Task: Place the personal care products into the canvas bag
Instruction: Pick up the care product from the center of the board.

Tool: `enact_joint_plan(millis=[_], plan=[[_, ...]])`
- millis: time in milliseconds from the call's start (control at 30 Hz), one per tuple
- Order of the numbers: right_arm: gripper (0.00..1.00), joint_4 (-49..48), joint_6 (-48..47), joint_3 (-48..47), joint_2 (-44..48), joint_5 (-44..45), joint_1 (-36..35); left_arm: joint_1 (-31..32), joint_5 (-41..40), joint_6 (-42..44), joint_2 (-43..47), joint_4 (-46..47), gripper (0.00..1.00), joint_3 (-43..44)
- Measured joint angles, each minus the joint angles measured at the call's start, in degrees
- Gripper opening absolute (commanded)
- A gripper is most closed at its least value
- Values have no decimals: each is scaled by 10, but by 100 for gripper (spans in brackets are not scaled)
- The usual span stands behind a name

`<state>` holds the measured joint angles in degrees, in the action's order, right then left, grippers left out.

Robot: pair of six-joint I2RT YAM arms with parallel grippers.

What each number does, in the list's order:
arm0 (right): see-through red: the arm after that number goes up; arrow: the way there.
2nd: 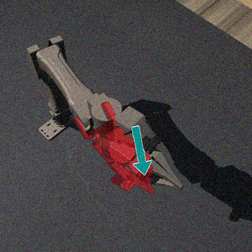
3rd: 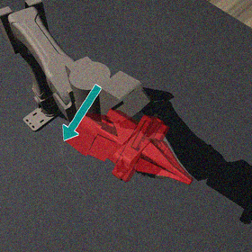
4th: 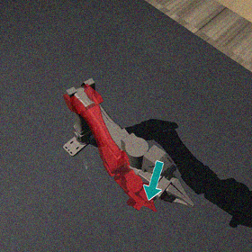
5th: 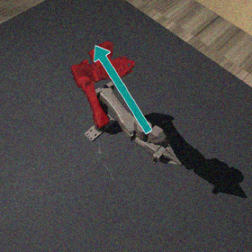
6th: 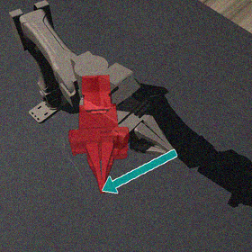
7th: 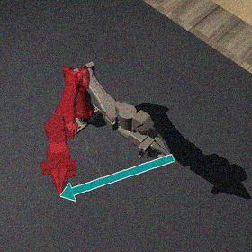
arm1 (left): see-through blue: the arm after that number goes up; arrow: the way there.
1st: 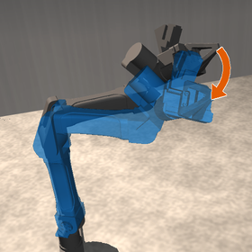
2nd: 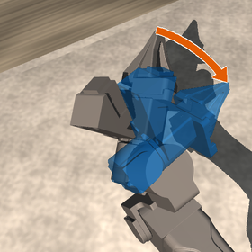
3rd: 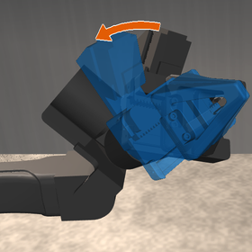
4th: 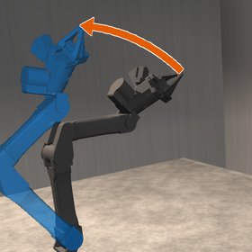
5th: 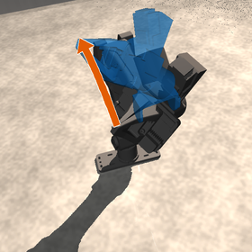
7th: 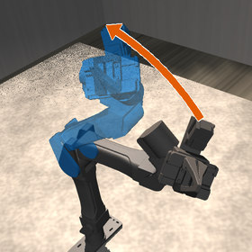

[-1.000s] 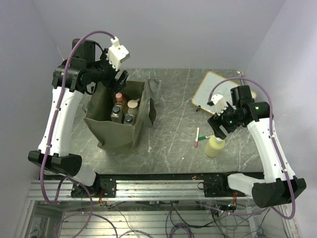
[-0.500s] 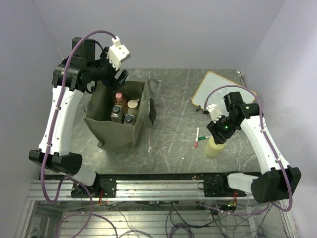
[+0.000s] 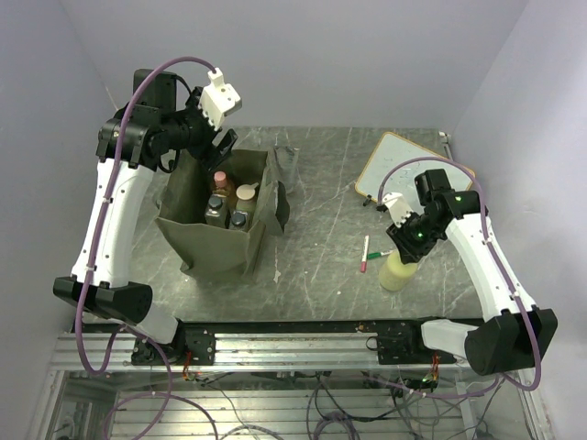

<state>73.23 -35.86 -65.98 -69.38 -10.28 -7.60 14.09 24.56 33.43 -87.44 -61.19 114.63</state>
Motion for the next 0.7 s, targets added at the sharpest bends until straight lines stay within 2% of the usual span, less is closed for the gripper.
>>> enact_joint_plan(millis=[133,400,533,700], plan=[[0,19,-13,-18,-1,-11,0,0,0,2,0,0,88,0],[0,55,-15,-116,-27,-67,-14,0,-10,-6,1,4,90,0],[0,54,6,-174,-49,-79,-47,0,-26,-22,5,10,92,0],[0,11,51,-222,-82,-74,-126,0,-44,-43,12,16,95,0]])
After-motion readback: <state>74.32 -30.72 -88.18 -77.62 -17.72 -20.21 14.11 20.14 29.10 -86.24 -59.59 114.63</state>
